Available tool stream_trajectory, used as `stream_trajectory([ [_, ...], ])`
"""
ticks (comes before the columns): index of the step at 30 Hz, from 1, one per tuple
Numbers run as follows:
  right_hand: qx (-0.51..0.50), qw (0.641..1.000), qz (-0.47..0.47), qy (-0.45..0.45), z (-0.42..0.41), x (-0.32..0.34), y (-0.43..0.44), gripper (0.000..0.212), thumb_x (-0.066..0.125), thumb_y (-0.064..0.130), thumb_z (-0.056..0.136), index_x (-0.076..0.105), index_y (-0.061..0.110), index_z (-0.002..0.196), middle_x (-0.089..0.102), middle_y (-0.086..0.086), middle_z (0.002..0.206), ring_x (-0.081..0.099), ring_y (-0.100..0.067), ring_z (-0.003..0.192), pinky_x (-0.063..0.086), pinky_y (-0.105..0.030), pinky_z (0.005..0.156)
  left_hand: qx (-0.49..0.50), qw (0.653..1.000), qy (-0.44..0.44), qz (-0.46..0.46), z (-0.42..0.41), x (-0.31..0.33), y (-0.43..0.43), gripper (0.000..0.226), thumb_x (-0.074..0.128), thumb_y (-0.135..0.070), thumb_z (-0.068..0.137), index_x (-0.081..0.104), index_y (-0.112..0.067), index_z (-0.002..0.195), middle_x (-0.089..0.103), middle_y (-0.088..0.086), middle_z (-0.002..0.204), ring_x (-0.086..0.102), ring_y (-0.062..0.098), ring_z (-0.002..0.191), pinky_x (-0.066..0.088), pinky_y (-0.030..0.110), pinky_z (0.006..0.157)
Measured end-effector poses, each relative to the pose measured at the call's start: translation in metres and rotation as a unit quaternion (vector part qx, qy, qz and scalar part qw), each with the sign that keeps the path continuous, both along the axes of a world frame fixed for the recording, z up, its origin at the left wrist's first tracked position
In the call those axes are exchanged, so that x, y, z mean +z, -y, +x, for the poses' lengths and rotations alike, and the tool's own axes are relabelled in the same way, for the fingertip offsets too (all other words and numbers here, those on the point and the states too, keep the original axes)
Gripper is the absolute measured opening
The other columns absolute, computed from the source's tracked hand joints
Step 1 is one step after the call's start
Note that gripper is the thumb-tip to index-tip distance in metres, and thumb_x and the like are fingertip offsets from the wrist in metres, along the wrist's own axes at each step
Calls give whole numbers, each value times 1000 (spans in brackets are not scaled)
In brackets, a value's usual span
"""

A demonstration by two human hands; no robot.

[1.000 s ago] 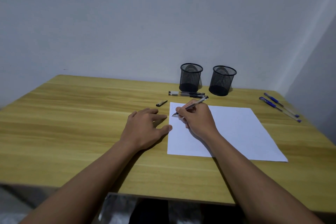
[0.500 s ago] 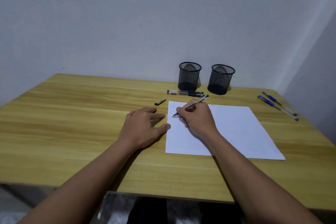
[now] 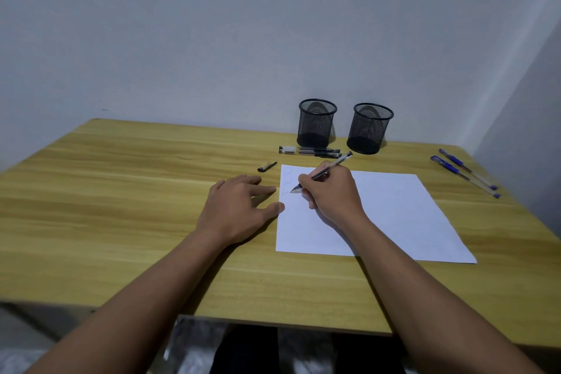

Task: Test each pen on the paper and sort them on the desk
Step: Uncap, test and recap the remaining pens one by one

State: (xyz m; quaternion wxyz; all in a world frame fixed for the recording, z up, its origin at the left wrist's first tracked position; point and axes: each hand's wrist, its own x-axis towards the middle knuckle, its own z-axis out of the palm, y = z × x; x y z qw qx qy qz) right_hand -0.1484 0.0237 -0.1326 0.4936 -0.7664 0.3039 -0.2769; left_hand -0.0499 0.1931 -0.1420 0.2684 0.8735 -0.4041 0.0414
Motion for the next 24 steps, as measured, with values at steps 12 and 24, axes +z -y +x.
stream_trajectory([
  [12,3,999,39,4,-1,6,-1,15,69,12,85,64,6,73,63,-11,59,55,-21,47,46,-31,50,2,1000,0,-5,1,0,1,52,58,-69,78,67,-43,122,53,-9,145,41,11,139,31,45,113],
  [24,33,992,109,50,-6,20,-2,16,71,18,93,69,7,82,70,-13,70,51,-18,50,40,-28,44,30,999,-24,-28,5,7,8,50,58,-69,71,74,-39,107,66,-15,128,56,9,123,43,41,103],
])
